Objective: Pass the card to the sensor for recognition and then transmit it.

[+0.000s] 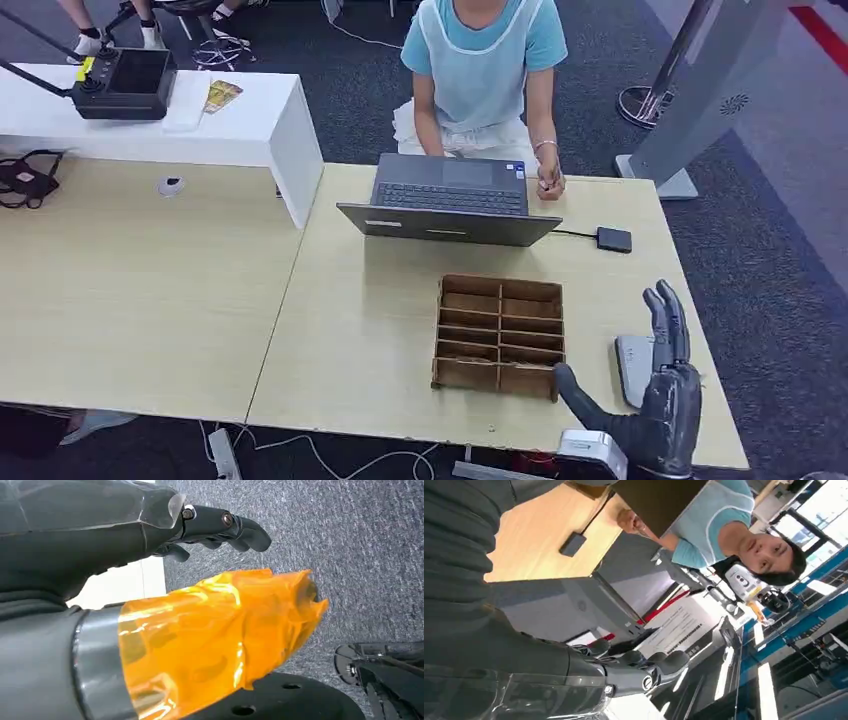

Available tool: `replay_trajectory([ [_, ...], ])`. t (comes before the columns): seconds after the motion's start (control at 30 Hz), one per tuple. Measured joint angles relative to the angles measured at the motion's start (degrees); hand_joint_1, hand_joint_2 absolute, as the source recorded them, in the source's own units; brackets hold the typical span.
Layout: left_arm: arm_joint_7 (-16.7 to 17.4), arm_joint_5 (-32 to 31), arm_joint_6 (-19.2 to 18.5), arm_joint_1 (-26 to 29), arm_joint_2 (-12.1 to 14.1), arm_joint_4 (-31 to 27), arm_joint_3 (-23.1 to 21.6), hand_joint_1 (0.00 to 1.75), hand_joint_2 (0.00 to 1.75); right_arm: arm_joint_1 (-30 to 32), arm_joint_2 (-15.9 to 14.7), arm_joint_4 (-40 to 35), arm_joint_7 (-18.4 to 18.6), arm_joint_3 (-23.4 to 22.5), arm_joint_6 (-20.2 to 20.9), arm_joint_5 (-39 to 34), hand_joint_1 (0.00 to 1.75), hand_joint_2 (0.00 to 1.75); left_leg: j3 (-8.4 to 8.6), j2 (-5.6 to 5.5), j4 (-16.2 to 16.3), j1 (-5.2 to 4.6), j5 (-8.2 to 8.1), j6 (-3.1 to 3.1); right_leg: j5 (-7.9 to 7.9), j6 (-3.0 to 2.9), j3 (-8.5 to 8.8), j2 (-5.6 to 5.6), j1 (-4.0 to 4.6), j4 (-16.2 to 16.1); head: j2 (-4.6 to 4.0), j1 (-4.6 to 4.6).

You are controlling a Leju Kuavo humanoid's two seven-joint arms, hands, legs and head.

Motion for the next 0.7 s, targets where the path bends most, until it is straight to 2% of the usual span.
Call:
replay_trajectory([
  [0.2,0.55,-0.02,-0.18,-0.02,-0.04,0.00,0.09,0.00,0.00,0.25,-0.79,0.31,4.79,1.68,-4.28,9.18,0.00,1.75,0.01,0.00,0.00,0.00,0.00,0.00,0.00,0.00,0.00,0.00,0.01,0.00,0.00,-0.02],
  [0.4,0.70,-0.02,-0.26,-0.04,-0.04,0.00,0.15,0.00,0.00,0.24,-1.60,0.72,7.41,2.78,-5.40,13.73,0.00,1.75,0.01,0.00,0.00,0.00,0.00,0.00,0.00,0.00,0.00,0.00,0.02,0.00,0.00,0.00],
  [0.53,0.87,-0.02,-0.33,-0.06,-0.02,0.00,0.22,0.00,0.00,0.25,-2.03,1.38,12.61,3.04,-7.32,25.47,0.00,1.75,0.02,0.00,0.00,0.00,0.00,0.00,0.00,0.00,0.00,0.00,0.01,0.00,0.00,-0.02],
  [0.7,0.87,0.00,-0.33,-0.10,-0.02,-0.02,0.96,0.00,0.00,0.31,-3.69,2.01,12.35,0.48,-7.73,27.82,0.00,1.75,0.02,0.00,0.00,0.00,0.00,0.00,0.00,0.00,0.01,0.00,-0.01,0.00,0.00,0.00],
])
